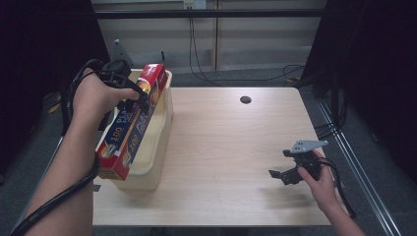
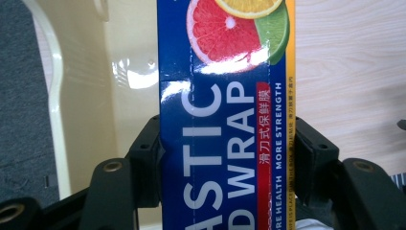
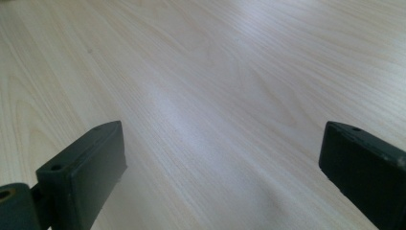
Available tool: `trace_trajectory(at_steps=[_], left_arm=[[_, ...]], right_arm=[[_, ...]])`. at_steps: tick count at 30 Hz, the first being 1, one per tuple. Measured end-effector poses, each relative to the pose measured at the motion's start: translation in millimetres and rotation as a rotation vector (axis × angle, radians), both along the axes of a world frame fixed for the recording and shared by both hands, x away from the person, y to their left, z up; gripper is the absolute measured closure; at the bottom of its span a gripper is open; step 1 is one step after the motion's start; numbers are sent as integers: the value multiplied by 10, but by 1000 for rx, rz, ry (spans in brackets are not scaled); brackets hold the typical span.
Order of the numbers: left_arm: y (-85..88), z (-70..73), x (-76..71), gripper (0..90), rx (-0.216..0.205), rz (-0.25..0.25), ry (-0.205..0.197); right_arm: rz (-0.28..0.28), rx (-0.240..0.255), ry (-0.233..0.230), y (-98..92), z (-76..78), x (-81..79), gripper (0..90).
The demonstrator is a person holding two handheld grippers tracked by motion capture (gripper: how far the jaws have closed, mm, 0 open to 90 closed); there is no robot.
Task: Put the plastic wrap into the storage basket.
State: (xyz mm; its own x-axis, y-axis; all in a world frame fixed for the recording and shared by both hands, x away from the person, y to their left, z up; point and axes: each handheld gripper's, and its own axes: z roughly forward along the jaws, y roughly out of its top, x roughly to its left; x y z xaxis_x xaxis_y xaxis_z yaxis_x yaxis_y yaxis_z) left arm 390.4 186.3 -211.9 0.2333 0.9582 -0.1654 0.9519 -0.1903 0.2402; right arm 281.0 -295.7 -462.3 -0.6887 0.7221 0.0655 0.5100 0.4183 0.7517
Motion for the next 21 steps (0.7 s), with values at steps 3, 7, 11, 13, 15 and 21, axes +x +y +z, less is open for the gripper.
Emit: trace_trajectory(at_steps=[3, 7, 11, 13, 15, 21], left_arm=[[23, -9, -6, 408, -3, 13, -1], [58, -8, -11, 408, -12, 21, -2], [87, -18, -15, 408, -4, 29, 5], [100, -28, -15, 408, -5, 34, 6], [110, -42, -16, 408, -1, 35, 4], [139, -88, -12, 408, -1, 47, 11]], right_arm=[[1, -1, 4, 4, 0, -1, 21], [0, -1, 6, 5, 0, -2, 21], [4, 2, 6, 5, 1, -4, 21], [-1, -2, 6, 8, 0, -4, 21], [6, -2, 6, 9, -5, 1, 22], [11, -3, 3, 13, -12, 5, 21]])
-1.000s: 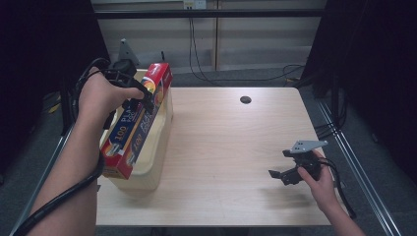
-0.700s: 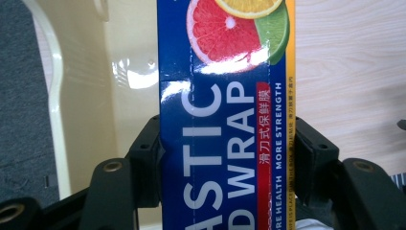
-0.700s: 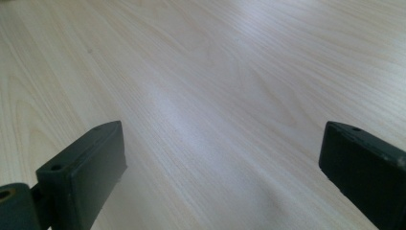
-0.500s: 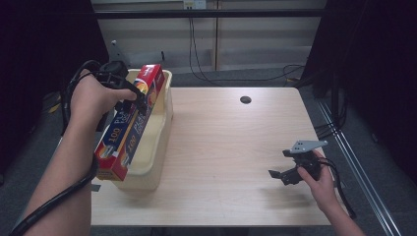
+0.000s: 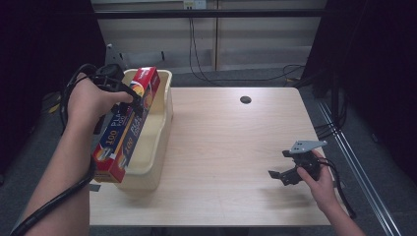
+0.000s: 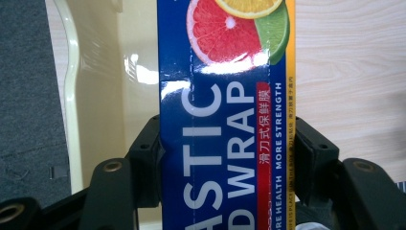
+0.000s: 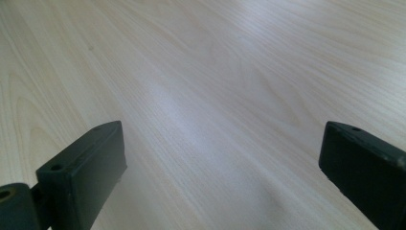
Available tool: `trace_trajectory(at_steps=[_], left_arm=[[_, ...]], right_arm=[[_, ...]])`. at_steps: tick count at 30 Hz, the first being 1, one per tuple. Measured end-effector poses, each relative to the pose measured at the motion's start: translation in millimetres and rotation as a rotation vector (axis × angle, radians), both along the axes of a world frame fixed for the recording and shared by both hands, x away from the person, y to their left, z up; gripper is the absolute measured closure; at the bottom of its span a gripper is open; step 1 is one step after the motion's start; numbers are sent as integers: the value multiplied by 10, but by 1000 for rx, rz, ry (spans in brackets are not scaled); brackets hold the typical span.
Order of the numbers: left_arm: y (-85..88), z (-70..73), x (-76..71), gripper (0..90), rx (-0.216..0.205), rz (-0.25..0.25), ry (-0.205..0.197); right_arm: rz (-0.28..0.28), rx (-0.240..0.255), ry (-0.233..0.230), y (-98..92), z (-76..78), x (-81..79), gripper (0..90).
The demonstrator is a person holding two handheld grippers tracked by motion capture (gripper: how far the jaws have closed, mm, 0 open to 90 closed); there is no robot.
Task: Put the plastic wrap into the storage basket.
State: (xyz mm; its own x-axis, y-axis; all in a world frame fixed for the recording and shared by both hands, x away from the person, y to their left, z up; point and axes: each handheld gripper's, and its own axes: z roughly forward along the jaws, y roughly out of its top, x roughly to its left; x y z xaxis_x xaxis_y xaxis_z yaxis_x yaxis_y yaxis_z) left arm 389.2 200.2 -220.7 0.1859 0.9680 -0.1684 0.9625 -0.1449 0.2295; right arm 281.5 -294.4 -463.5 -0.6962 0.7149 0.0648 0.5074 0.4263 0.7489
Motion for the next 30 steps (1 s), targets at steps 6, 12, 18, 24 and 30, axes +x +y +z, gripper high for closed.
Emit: trace_trajectory(at_steps=[6, 12, 18, 24, 30], left_arm=[[16, -53, 2, 408, 4, 1, 8], [26, -124, 8, 407, 3, 1, 10], [25, -197, 14, 408, 0, 5, 24], [21, -255, 20, 407, 4, 5, 28], [27, -291, 24, 407, -3, 2, 37]], right_arm=[[-6, -4, 1, 1, 3, -4, 21], [0, 1, 3, 4, 2, -5, 21], [1, 0, 1, 6, 1, -6, 21], [0, 3, 4, 0, 8, -10, 21], [1, 4, 7, 1, 9, -11, 21]])
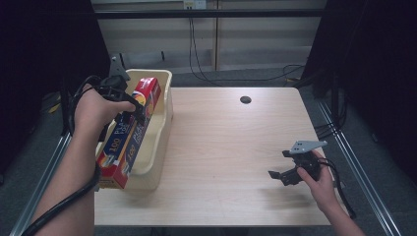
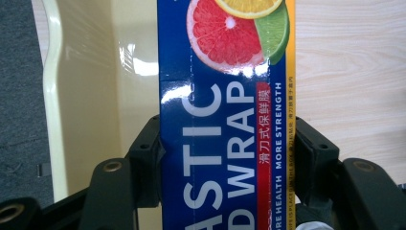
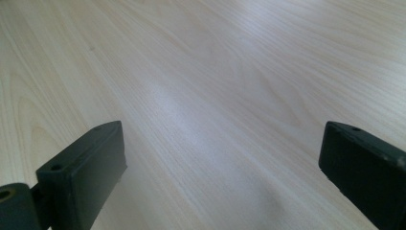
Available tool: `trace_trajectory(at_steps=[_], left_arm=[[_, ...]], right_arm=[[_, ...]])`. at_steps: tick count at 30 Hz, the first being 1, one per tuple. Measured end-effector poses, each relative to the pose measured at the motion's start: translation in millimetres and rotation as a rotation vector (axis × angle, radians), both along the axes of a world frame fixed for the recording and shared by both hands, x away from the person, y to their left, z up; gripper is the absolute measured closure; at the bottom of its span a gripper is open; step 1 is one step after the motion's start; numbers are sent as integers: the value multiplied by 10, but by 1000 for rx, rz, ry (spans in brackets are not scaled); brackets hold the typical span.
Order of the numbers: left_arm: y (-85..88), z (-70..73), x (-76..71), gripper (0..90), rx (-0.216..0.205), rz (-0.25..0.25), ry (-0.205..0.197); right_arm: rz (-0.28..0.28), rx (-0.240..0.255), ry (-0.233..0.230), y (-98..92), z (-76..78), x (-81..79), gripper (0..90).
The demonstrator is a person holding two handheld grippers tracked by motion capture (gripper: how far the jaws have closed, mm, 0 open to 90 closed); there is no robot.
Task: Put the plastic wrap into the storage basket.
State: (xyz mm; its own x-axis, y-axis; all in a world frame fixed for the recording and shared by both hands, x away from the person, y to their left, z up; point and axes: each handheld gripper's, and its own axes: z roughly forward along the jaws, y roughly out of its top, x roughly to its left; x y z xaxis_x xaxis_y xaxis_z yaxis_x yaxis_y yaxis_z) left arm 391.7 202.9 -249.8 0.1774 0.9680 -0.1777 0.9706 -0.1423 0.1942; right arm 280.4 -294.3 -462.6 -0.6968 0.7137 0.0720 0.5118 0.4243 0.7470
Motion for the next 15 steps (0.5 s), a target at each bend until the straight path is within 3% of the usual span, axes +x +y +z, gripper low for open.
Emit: trace_trajectory(at_steps=[15], left_arm=[[38, -100, -1, 407, -2, 18, 8]], right_arm=[[-6, -5, -10, 2, 3, -3, 21]])
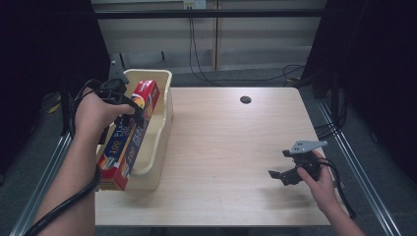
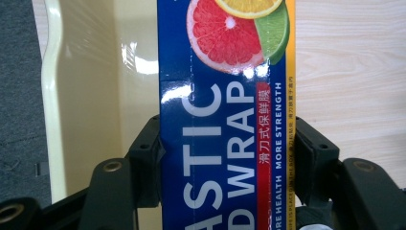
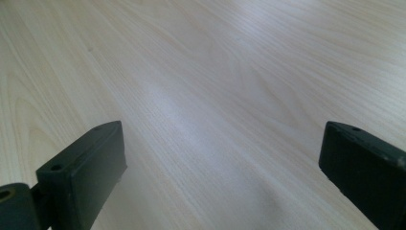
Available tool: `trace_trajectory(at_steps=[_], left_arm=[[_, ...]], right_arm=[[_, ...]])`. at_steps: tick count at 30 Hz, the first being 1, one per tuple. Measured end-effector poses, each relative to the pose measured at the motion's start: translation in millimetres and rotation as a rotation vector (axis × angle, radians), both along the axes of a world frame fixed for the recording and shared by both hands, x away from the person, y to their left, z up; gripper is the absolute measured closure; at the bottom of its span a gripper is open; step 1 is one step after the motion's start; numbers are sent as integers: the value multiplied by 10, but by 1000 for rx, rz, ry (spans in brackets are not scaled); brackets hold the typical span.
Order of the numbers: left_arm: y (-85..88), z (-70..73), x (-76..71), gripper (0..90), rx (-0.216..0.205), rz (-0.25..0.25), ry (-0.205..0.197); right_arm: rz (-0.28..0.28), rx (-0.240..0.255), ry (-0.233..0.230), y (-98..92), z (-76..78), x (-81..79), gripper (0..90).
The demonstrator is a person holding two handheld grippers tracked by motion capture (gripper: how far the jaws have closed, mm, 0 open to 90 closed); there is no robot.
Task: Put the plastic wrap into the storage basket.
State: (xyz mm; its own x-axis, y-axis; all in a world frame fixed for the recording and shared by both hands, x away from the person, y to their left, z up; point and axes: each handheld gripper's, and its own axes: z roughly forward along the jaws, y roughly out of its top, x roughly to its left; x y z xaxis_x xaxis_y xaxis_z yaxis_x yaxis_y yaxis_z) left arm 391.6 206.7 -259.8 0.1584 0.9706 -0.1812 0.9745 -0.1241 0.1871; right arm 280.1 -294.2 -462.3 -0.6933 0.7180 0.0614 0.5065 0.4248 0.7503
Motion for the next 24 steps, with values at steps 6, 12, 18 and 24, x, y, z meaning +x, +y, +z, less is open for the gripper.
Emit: trace_trajectory(at_steps=[6, 12, 18, 24], left_arm=[[3, -66, 6, 407, 5, 6, 7], [2, -126, 21, 406, 8, 3, 7], [4, -174, 26, 406, 4, 7, 21], [4, -250, 42, 406, 12, 12, 33]], right_arm=[[0, -3, 0, 4, 3, -2, 21], [-4, -4, -4, 3, 2, -2, 21], [-4, -3, -6, 3, 2, -1, 21], [1, -5, -4, 6, 0, -3, 21]])
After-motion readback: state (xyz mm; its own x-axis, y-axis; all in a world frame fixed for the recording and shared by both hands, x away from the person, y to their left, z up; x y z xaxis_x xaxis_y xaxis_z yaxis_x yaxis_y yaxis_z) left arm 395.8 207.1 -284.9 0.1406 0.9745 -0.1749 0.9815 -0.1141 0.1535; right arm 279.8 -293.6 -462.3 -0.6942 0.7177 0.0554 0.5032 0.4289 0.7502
